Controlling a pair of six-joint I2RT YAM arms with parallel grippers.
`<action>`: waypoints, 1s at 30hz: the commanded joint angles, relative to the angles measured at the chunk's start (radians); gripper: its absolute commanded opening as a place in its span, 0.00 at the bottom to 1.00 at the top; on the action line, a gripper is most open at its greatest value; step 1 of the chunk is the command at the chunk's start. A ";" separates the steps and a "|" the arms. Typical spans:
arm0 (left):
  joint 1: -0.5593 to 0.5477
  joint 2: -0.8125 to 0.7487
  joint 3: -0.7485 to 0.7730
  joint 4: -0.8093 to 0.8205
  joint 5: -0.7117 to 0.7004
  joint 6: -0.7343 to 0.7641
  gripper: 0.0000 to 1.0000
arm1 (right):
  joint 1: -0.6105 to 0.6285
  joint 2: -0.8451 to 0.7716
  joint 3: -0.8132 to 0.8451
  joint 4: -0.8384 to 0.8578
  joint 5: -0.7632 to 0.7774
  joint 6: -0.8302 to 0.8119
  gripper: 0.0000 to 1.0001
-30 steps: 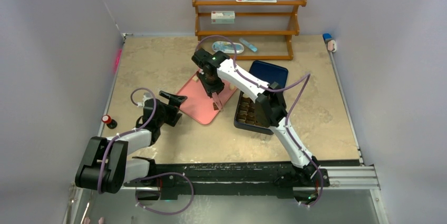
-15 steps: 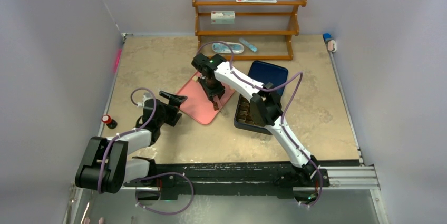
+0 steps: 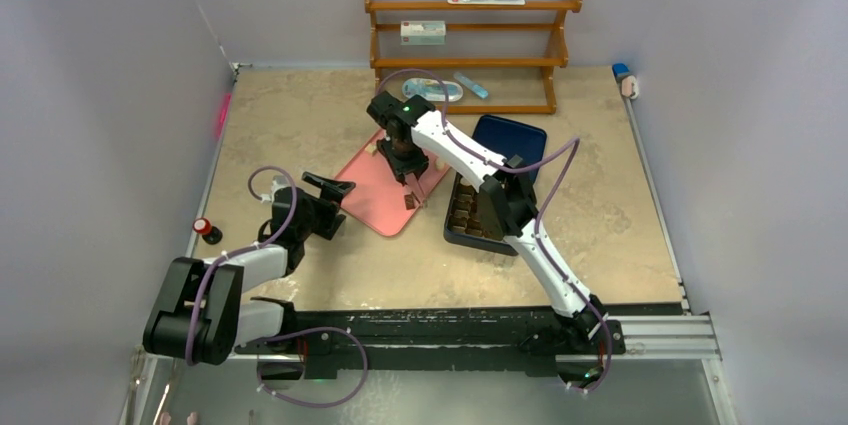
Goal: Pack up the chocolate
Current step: Place the clamp at the center of the board.
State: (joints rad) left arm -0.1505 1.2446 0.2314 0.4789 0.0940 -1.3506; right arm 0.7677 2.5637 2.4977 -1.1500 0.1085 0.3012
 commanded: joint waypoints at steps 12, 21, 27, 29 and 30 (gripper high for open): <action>0.009 0.072 -0.008 -0.006 0.016 0.002 1.00 | -0.024 0.049 0.114 -0.017 -0.043 -0.007 0.43; 0.009 0.085 -0.007 0.010 0.027 -0.001 1.00 | -0.026 0.043 0.096 -0.007 -0.049 -0.017 0.48; 0.009 0.087 -0.010 0.010 0.026 -0.001 1.00 | -0.033 0.041 0.077 0.003 -0.039 -0.028 0.51; 0.009 0.087 -0.012 0.010 0.026 -0.002 1.00 | -0.036 0.040 0.072 0.006 -0.030 -0.028 0.51; 0.009 0.088 -0.012 0.010 0.024 -0.002 1.00 | -0.036 0.034 0.066 0.013 -0.022 -0.029 0.51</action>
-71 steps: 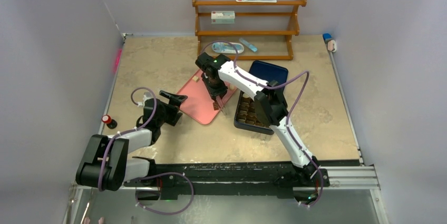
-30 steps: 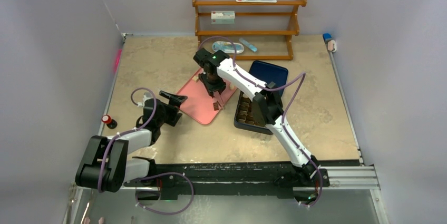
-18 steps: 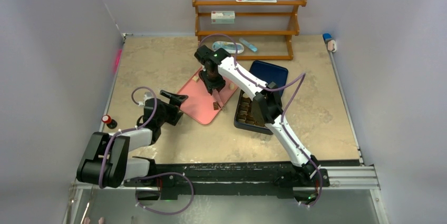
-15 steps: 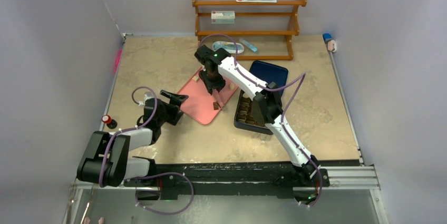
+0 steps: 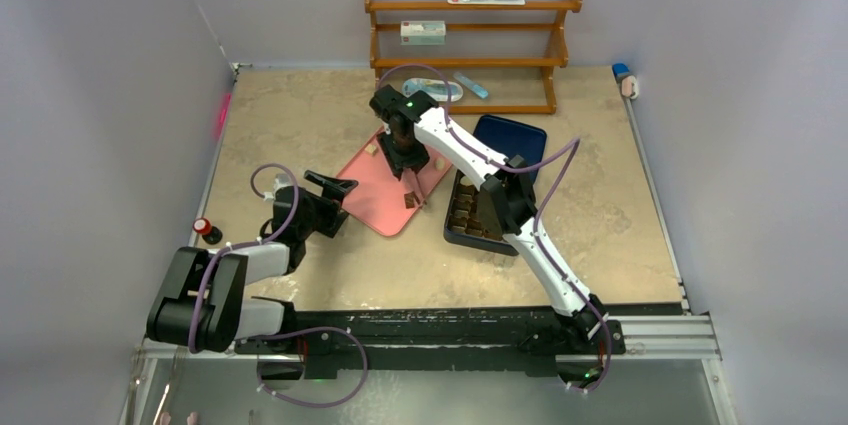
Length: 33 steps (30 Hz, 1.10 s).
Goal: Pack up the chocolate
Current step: Place the clamp at the center of the board.
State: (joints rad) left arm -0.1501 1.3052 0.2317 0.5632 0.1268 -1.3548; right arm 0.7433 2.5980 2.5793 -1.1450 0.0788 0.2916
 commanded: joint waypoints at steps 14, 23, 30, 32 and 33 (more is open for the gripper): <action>0.009 0.072 -0.009 -0.040 0.002 -0.004 1.00 | -0.012 -0.052 -0.060 0.064 0.047 -0.040 0.50; 0.009 0.078 -0.001 -0.045 0.004 0.000 1.00 | -0.012 -0.026 -0.061 0.039 0.069 -0.046 0.47; 0.009 0.080 -0.001 -0.046 0.002 0.002 1.00 | -0.012 0.006 -0.065 0.033 0.113 -0.046 0.31; 0.009 0.079 0.000 -0.045 0.004 0.002 1.00 | -0.013 0.006 -0.072 0.034 0.125 -0.045 0.22; 0.009 0.078 0.000 -0.046 0.004 0.001 1.00 | -0.012 0.006 -0.076 0.036 0.129 -0.044 0.18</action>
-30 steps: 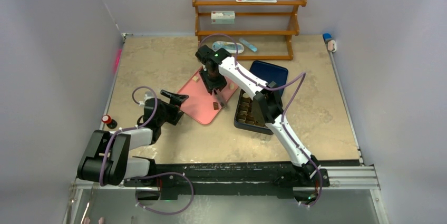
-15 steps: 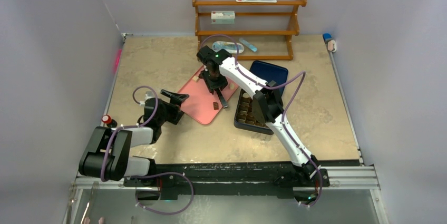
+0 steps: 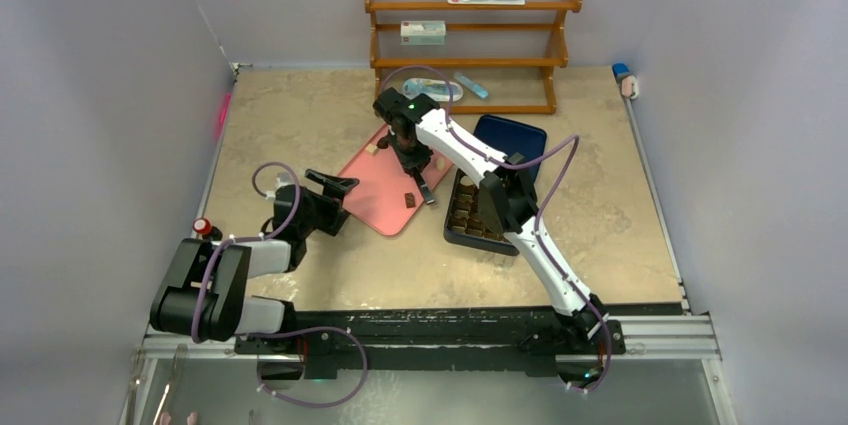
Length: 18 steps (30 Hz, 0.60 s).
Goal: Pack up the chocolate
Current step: Place the clamp at the center of the board.
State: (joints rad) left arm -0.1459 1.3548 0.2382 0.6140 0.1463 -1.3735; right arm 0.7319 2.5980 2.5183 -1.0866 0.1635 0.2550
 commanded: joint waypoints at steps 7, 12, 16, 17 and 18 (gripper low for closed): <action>0.005 0.014 -0.013 -0.106 -0.017 0.021 1.00 | -0.001 -0.061 -0.083 0.029 0.062 -0.012 0.00; 0.005 -0.013 -0.023 -0.119 -0.023 0.021 1.00 | 0.005 -0.137 -0.136 0.058 0.076 -0.014 0.00; 0.005 -0.049 -0.032 -0.147 -0.035 0.024 1.00 | 0.013 -0.195 -0.165 0.077 0.078 -0.010 0.00; 0.005 -0.058 -0.034 -0.154 -0.038 0.025 1.00 | 0.014 -0.206 -0.168 0.077 0.081 -0.009 0.00; 0.005 -0.069 -0.035 -0.166 -0.040 0.025 1.00 | 0.017 -0.219 -0.174 0.077 0.086 -0.007 0.00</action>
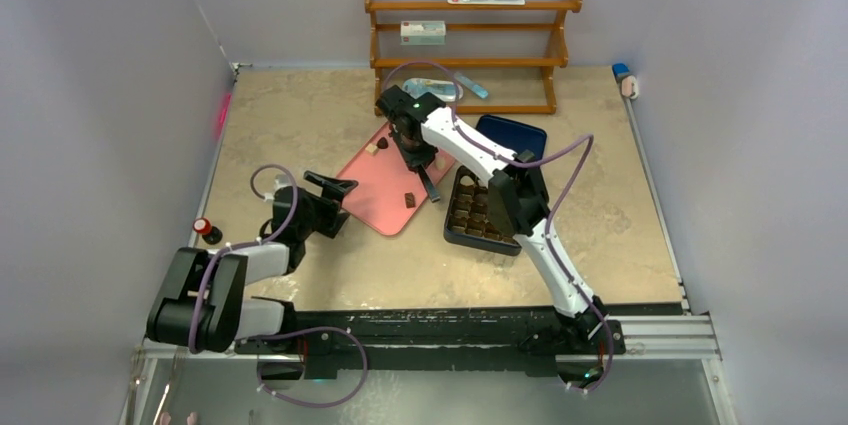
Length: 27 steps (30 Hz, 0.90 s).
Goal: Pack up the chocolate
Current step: Place the clamp at the center of the board.
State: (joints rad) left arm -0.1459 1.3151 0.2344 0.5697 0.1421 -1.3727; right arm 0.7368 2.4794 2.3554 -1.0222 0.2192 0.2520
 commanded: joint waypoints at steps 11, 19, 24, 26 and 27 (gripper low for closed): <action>0.005 -0.126 -0.030 -0.207 -0.059 0.041 1.00 | 0.014 -0.356 -0.241 0.070 0.100 0.065 0.00; 0.003 -0.139 -0.026 -0.215 -0.053 0.067 1.00 | -0.084 -0.672 -0.598 0.146 0.198 0.128 0.00; 0.003 -0.132 -0.017 -0.212 -0.050 0.088 1.00 | -0.216 -0.809 -0.793 0.184 0.261 0.182 0.00; 0.003 -0.128 -0.012 -0.210 -0.048 0.096 1.00 | -0.271 -0.843 -0.860 0.208 0.261 0.196 0.00; 0.003 -0.126 -0.011 -0.206 -0.045 0.099 1.00 | -0.298 -0.854 -0.890 0.212 0.263 0.210 0.00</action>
State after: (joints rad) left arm -0.1459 1.1786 0.2195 0.4061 0.1089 -1.3323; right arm 0.5240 1.6859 1.5658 -0.8536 0.4210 0.3923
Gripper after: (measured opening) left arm 0.996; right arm 0.274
